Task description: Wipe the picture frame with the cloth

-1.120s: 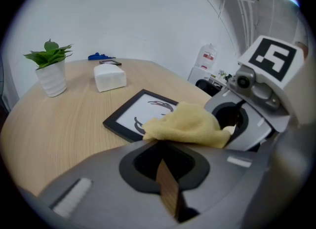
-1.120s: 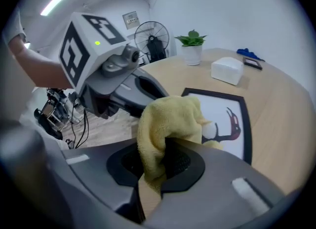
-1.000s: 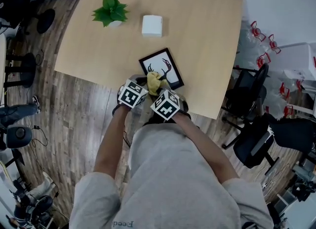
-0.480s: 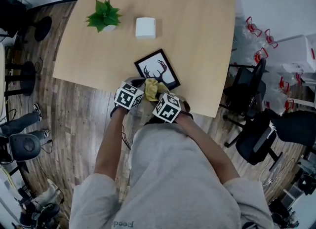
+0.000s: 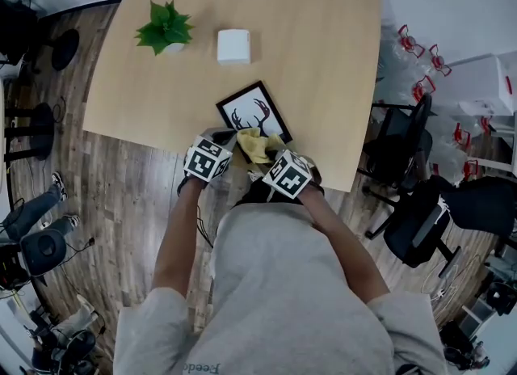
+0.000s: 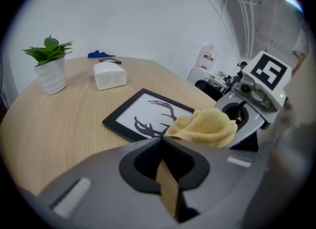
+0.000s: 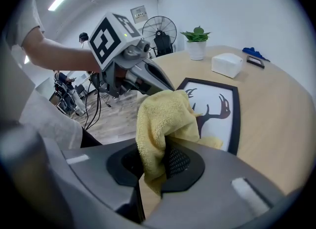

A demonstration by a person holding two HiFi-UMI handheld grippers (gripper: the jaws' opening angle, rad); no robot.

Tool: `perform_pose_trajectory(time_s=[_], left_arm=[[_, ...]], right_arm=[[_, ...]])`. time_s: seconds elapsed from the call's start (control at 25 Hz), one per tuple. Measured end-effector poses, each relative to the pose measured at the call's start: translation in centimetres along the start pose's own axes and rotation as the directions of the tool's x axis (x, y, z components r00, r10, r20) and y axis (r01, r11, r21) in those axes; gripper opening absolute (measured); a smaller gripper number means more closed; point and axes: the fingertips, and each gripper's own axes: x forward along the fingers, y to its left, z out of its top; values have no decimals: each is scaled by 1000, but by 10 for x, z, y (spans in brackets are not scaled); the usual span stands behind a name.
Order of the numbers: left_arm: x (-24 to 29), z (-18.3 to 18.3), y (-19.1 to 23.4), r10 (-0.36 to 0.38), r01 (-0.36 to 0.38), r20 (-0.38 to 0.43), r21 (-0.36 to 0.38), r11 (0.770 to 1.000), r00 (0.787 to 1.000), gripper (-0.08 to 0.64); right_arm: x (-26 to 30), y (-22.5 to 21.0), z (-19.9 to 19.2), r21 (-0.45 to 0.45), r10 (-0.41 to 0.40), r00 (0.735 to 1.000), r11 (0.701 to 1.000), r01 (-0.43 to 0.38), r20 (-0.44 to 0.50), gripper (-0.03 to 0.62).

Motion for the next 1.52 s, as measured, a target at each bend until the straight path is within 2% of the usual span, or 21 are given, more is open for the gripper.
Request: perform_pose_trajectory(time_s=[0.36,0.56,0.76,0.96,1.04,1.12,1.32,1.4,1.52], left_arm=[[-1,0,0,-4,4,16,-10,1000,1000,52],[1,0,1,-1,2,26,-36,999,1000,52],[-1,-1,2,35,-33,35,-71,997,999,52],[2,1,3,75,-68,46,-130,989,996,52],[2,2,5,103,-92,56,-173,981,993,52],[0,1,7,161,-146,54,-208,967,986,52],[-2,8,-2,306,-302,-7,-182,936,952,52],[-13,16,-13,340,-333,-8,-227,915,940,52],[-31,20,-27,414,-391,25,-283,876,910,52]], right_arm=[[-26,-42,-9,100,-84,996,992,79,39,48],[-38,-68,-19,177,-124,991,978,114,44,49],[-49,-89,-26,257,-154,986,957,132,66,49],[-71,-125,-53,268,-236,971,934,236,-32,49],[-81,-133,-52,265,-249,968,932,247,-24,49],[-87,-135,-45,255,-260,966,933,253,-5,49],[-104,-127,-28,229,-259,964,944,237,68,49],[-110,-121,-21,214,-250,962,951,222,111,49],[-119,-112,-20,202,-232,959,959,197,164,50]])
